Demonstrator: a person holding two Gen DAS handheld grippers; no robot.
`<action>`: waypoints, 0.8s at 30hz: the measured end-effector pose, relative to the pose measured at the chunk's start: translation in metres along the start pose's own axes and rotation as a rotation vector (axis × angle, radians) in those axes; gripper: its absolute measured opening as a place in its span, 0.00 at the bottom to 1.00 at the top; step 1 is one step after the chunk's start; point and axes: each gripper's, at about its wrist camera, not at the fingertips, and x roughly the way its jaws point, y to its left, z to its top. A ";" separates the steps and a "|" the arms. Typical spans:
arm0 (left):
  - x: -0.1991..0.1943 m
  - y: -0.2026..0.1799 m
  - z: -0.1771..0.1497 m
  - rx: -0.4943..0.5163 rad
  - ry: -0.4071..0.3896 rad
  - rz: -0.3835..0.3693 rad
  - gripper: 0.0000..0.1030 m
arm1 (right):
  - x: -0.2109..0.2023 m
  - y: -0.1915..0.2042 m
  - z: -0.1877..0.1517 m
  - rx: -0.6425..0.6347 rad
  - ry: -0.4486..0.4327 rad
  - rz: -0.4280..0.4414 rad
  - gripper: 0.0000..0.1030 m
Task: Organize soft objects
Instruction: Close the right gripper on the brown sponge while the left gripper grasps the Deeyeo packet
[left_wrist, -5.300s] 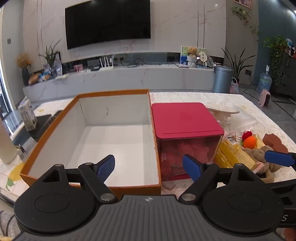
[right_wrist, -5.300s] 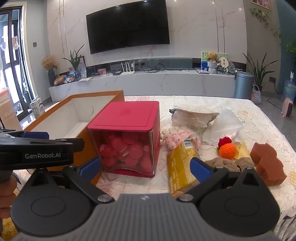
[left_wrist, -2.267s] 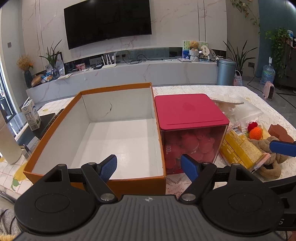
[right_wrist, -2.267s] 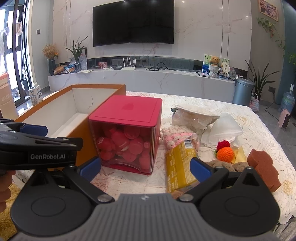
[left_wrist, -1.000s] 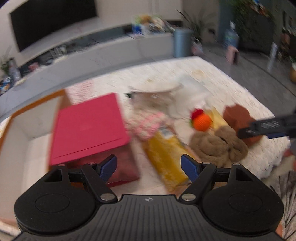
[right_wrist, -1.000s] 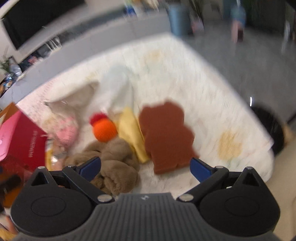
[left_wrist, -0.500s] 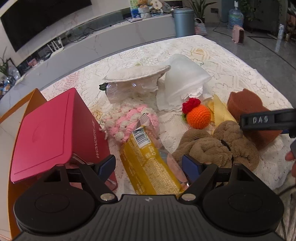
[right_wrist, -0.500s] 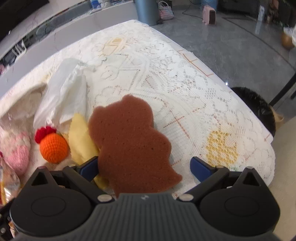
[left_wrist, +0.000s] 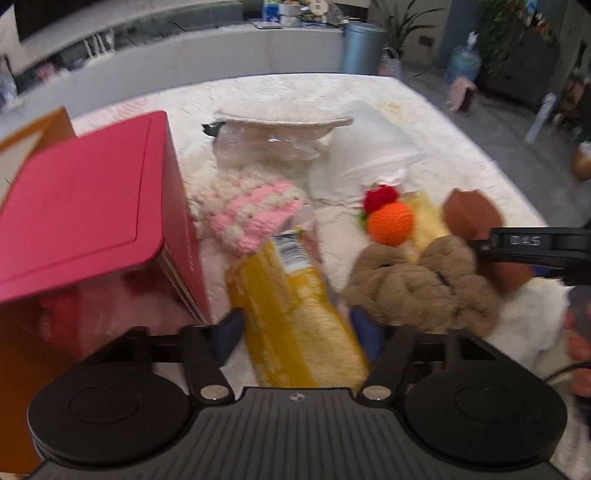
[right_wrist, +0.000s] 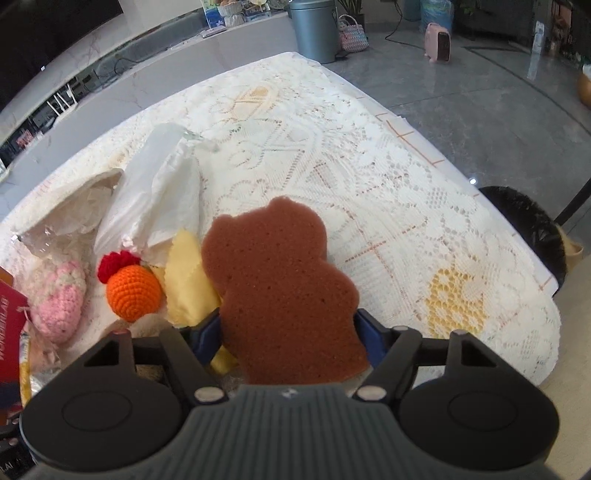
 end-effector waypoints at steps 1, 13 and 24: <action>-0.003 -0.001 -0.001 0.016 -0.002 -0.012 0.54 | 0.000 -0.002 0.000 0.011 -0.001 0.010 0.70; -0.044 0.022 0.000 0.151 -0.042 0.006 0.47 | 0.000 -0.005 0.001 0.038 -0.003 0.033 0.71; -0.021 -0.003 -0.010 0.196 -0.065 0.071 0.70 | 0.000 -0.005 0.001 0.030 -0.003 0.029 0.71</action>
